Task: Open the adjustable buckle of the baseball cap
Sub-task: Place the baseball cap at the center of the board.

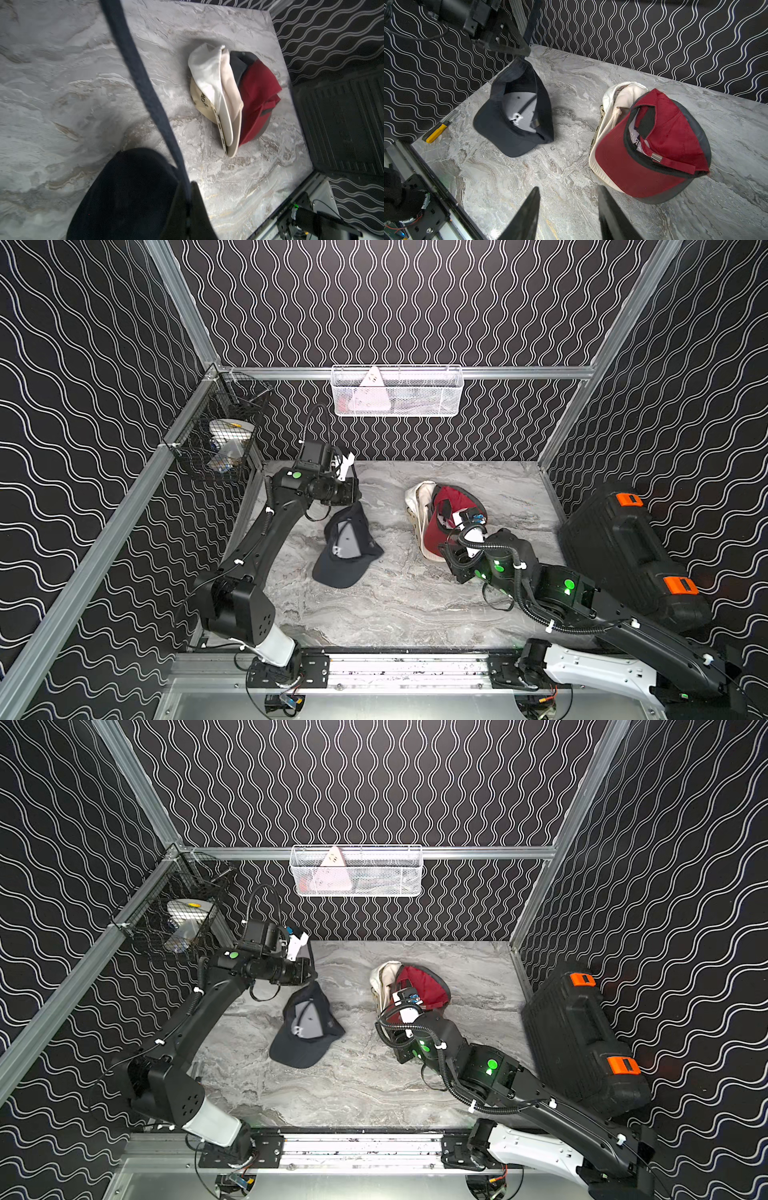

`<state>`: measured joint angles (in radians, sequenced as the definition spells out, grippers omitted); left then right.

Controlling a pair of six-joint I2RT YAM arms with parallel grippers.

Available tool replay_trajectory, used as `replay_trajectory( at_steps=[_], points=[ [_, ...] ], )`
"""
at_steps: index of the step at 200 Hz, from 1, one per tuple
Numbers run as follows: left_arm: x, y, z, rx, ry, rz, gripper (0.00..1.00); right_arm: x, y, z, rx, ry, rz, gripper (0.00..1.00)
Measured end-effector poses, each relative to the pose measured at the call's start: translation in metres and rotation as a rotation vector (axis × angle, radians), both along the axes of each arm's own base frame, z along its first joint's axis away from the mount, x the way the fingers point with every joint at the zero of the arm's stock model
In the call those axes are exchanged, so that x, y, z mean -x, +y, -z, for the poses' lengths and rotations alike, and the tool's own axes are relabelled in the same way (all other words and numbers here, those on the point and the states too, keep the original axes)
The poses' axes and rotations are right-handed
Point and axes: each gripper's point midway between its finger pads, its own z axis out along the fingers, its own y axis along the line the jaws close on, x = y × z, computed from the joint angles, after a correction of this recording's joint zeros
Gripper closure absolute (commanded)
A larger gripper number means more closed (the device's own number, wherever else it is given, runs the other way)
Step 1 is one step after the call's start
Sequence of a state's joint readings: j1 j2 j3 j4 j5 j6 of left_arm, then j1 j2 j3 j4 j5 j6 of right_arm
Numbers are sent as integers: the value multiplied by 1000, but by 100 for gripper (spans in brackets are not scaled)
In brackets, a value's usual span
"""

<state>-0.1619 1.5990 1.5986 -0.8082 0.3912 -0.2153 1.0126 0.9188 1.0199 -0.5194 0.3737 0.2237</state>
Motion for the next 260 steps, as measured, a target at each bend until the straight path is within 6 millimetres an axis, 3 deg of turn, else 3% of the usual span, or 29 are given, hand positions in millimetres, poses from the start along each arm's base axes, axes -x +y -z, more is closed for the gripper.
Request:
replay_trajectory(
  at_steps=[36,69,103,195,260],
  points=[
    [-14,33,29,-26,74,-79,100,-1,-2,0,0,2,5,43],
    [-28,87,42,-50,93,-213,100,0,-3,1,-6,8,4,39],
    [-31,124,52,-64,105,-306,100,1,-2,3,-11,18,0,37],
    [-62,194,43,-102,65,-468,100,3,-6,4,-12,29,8,36],
    [-103,215,10,-115,-12,-516,100,5,-13,6,-4,37,14,35]
  ],
)
